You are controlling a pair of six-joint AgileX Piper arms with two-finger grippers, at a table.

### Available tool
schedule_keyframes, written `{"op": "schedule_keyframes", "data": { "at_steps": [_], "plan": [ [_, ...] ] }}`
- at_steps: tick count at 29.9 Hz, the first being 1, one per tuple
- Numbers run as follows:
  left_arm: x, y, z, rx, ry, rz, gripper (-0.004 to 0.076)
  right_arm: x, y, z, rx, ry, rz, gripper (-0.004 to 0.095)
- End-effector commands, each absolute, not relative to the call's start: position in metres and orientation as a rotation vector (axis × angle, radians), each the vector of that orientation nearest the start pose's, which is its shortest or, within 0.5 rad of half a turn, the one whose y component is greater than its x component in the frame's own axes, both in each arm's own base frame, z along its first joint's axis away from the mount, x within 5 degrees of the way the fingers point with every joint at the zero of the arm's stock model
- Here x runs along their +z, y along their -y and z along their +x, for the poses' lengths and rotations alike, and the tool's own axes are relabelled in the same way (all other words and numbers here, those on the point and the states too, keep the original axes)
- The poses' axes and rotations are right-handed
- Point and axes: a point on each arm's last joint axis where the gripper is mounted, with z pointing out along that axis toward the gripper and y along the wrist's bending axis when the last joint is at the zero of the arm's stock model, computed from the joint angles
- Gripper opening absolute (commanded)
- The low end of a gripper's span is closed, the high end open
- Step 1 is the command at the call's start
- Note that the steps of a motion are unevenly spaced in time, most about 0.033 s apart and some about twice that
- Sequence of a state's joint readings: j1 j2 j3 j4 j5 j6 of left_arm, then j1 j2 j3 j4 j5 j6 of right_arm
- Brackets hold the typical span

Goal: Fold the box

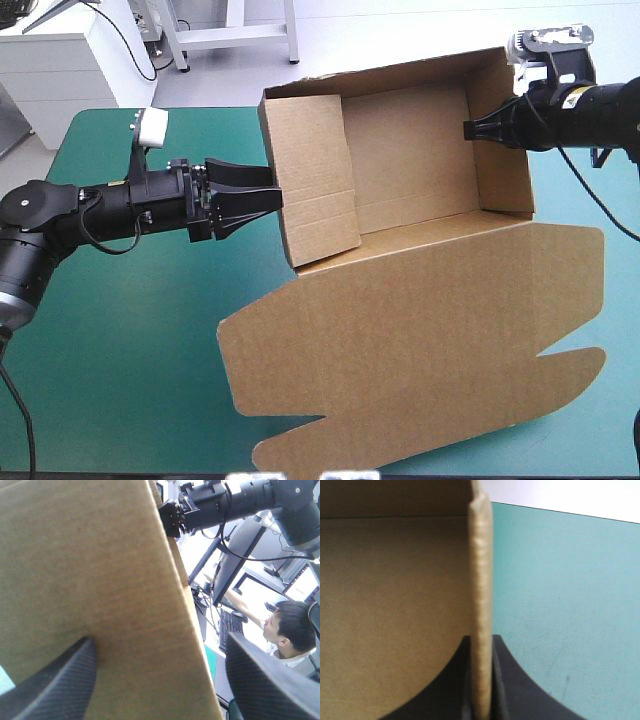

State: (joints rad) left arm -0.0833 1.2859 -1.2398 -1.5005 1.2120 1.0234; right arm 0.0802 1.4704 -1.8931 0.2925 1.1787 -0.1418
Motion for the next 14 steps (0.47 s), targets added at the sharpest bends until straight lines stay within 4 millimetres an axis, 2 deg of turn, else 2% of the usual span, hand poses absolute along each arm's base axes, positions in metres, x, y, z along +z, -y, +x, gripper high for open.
{"op": "schedule_keyframes", "data": {
  "at_steps": [1, 8, 14],
  "plan": [
    [0.455, 0.106, 0.219, -1.405, -1.565, 0.688, 0.0549, 0.519, -0.047, 0.273, 0.367, -2.063, -0.224, -0.0013],
    [0.466, 0.104, 0.227, -1.245, -1.676, 0.596, 0.0551, 0.52, -0.046, 0.274, 0.354, -2.052, -0.217, -0.0013],
    [0.486, 0.119, 0.222, -1.134, -1.74, 0.59, 0.055, 0.521, -0.045, 0.275, 0.346, -2.037, -0.212, -0.0013]
  ]
}}
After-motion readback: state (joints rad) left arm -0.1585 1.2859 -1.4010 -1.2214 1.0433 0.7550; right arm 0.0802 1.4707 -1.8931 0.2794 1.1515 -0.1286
